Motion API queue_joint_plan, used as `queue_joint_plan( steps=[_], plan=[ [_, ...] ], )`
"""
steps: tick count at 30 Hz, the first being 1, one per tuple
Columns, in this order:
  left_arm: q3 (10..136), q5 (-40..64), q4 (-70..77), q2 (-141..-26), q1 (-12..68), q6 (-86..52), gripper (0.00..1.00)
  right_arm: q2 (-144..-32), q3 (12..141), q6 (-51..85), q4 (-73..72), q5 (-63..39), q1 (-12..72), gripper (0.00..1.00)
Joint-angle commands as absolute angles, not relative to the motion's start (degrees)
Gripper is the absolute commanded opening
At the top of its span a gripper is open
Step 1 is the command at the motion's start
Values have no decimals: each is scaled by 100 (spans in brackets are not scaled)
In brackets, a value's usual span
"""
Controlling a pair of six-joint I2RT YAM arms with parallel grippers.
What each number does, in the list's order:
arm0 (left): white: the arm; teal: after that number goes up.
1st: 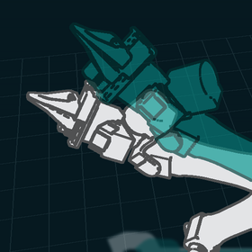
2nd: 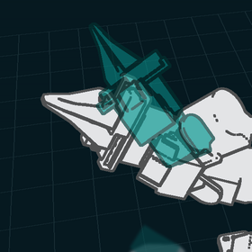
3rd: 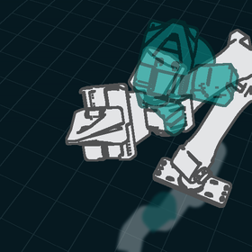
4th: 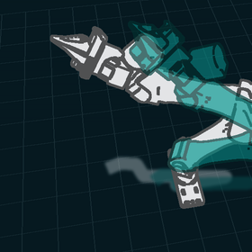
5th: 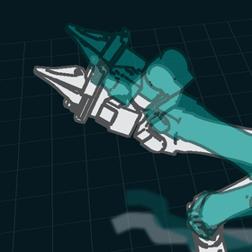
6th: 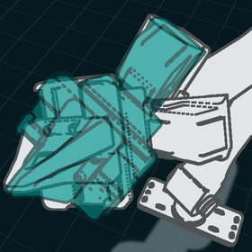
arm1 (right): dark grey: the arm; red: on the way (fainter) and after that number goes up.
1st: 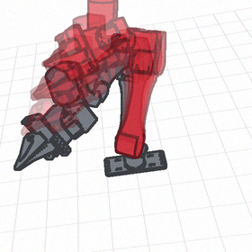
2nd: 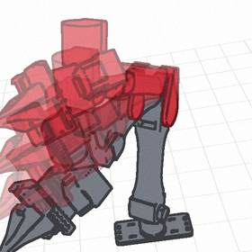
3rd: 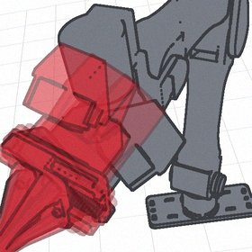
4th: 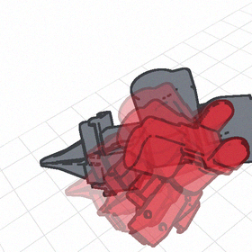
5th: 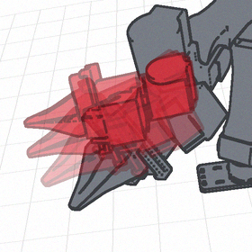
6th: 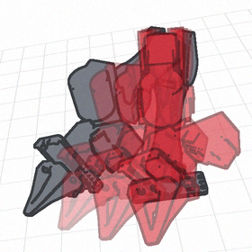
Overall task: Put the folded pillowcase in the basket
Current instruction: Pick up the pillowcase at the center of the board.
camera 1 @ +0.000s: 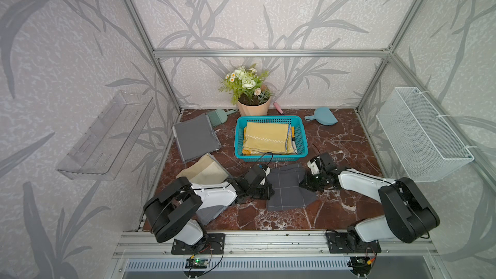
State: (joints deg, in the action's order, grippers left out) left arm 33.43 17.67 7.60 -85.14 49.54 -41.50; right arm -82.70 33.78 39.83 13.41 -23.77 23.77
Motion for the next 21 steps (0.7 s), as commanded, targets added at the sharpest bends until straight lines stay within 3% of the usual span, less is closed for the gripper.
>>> queue_joint_plan(
  steps=[1, 11, 21],
  plan=[
    [3797, 1317, 21, -8035, 5062, -3673, 0, -7976, 3476, 3896, 2030, -2248, 2669, 0],
    [4730, 1404, -1184, -7383, 5087, -2944, 0, -7192, 4653, 3313, 3183, -2441, 2926, 0],
    [5600, 1503, -1367, -7019, 5081, -2648, 0, -6745, 5837, 3104, 3888, -2523, 2918, 0]
  ],
)
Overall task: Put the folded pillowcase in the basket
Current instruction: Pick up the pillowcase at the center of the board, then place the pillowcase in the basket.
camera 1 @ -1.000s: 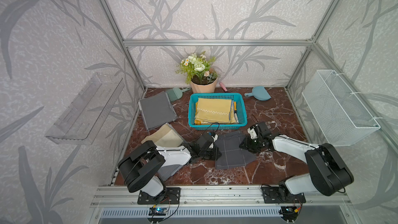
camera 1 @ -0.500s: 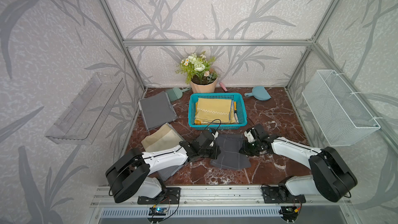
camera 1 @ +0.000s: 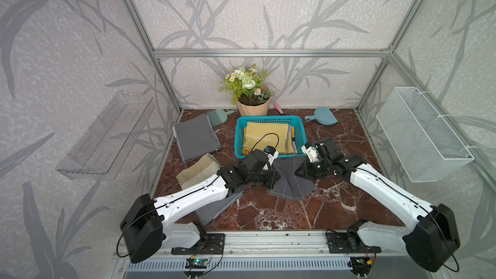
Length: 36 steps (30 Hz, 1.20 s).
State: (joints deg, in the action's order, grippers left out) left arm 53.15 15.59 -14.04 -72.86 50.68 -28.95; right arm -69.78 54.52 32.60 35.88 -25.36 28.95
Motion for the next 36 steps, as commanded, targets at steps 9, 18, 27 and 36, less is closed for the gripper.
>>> queue_joint_plan(
  steps=[9, 18, 27, 36],
  plan=[
    [5979, -394, -923, -6945, 4911, -2184, 0, -7046, 6632, 2960, 3399, -1626, 2909, 0],
    [5851, -476, 6, -6943, 3727, -2159, 0, -7941, 7285, 2711, 3076, -879, 2894, 0],
    [6163, 122, 349, -7940, 3058, -2040, 0, -9190, 8047, 2484, 2882, -759, 2527, 0],
    [6253, 803, 557, -9000, 2439, -2175, 0, -10600, 9224, 2145, 3095, -833, 2162, 0]
  ],
)
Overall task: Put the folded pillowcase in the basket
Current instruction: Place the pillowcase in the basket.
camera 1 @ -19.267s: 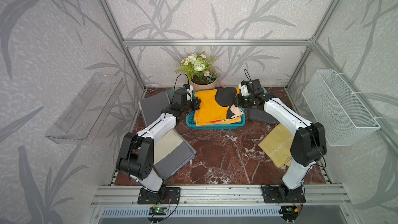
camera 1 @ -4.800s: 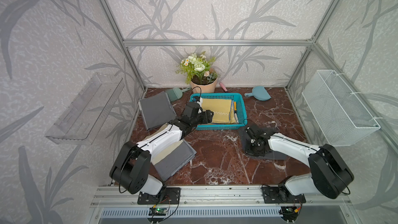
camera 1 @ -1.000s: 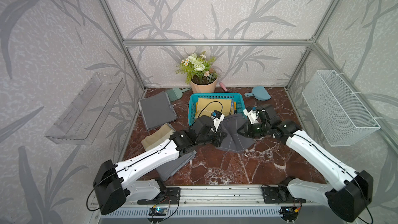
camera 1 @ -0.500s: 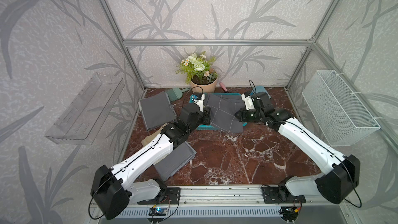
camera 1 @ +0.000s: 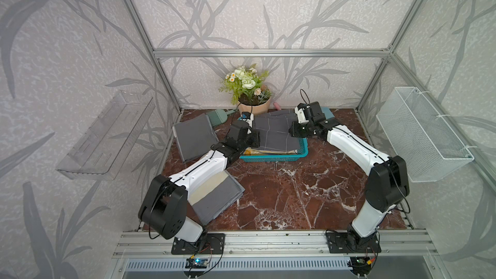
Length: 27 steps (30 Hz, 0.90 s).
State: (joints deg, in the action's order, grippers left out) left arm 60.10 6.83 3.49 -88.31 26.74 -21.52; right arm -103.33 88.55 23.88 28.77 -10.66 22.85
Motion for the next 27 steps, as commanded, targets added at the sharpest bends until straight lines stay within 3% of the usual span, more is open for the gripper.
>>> queue_joint_plan(
  steps=[1, 9, 15, 16, 17, 18, 20, 21, 25, 27],
  plan=[
    [6282, 856, 531, -9123, 2387, -2179, 0, -10778, 9395, 2093, 3177, -822, 2158, 0],
    [6577, 1246, 464, -10098, 2034, -2241, 0, -11876, 10250, 2029, 3583, -736, 2151, 0],
    [6748, 1343, 421, -10665, 1892, -2250, 0, -12109, 9970, 2149, 3397, -616, 2159, 0],
    [6744, 1357, 411, -10716, 1866, -2243, 0, -12120, 9914, 2160, 3372, -599, 2153, 7],
    [6737, 1347, 396, -10746, 1847, -2241, 1, -12128, 9882, 2163, 3362, -568, 2145, 21],
    [6749, 1366, 363, -10764, 1830, -2220, 6, -12129, 9872, 2171, 3365, -528, 2155, 30],
    [6767, 1371, 264, -10777, 1811, -2178, 41, -12082, 9837, 2197, 3345, -434, 2153, 46],
    [6769, 1351, 202, -10755, 1817, -2164, 50, -12040, 9822, 2206, 3336, -414, 2159, 53],
    [6766, 1349, 13, -10507, 1811, -2166, 68, -11765, 9784, 2193, 3243, -338, 2174, 67],
    [6754, 1335, -9, -10293, 1811, -2197, 72, -11574, 9765, 2148, 3230, -230, 2206, 71]
  ],
)
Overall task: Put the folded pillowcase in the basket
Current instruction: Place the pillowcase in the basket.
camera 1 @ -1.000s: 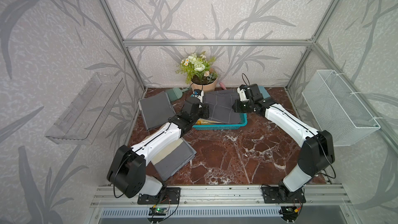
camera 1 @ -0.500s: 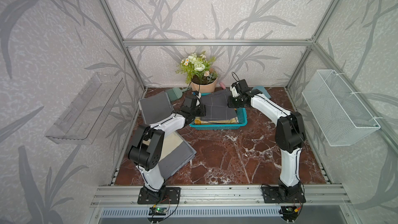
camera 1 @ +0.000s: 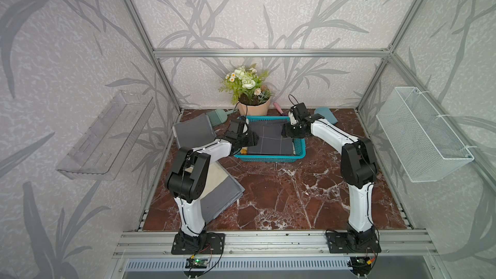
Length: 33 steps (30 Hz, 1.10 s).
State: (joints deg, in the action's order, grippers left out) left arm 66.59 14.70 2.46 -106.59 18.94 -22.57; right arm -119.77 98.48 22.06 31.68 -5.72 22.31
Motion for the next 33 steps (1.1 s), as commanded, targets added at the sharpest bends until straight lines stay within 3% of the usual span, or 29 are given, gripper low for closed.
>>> queue_joint_plan(
  steps=[1, 6, 7, 9, 12, 13, 14, 26, 33],
  plan=[
    [6754, 1321, -25, -10169, 1817, -2229, 73, -11459, 9744, 2109, 3219, -152, 2237, 72],
    [6905, 1291, -82, -9692, 1837, -2341, 74, -10951, 9643, 1908, 3011, 232, 2484, 73],
    [6946, 1333, -58, -9646, 1850, -2379, 68, -10902, 9624, 1872, 2946, 246, 2529, 71],
    [7009, 1473, 58, -9631, 1893, -2470, 37, -10910, 9624, 1872, 2871, 118, 2579, 60],
    [7135, 1546, 241, -9836, 2022, -2567, 0, -11115, 9683, 1991, 2802, -109, 2589, 24],
    [7188, 1559, 263, -9956, 2068, -2581, 0, -11233, 9726, 2041, 2806, -167, 2584, 14],
    [7227, 1592, 294, -10042, 2087, -2593, 0, -11332, 9765, 2077, 2825, -227, 2586, 11],
    [7236, 1442, 703, -11247, 2057, -2644, 0, -12658, 10348, 2215, 3207, -381, 2575, 11],
    [6937, 1084, 570, -11382, 1934, -2459, 0, -13017, 10439, 2162, 3669, -132, 2537, 10]
  ],
)
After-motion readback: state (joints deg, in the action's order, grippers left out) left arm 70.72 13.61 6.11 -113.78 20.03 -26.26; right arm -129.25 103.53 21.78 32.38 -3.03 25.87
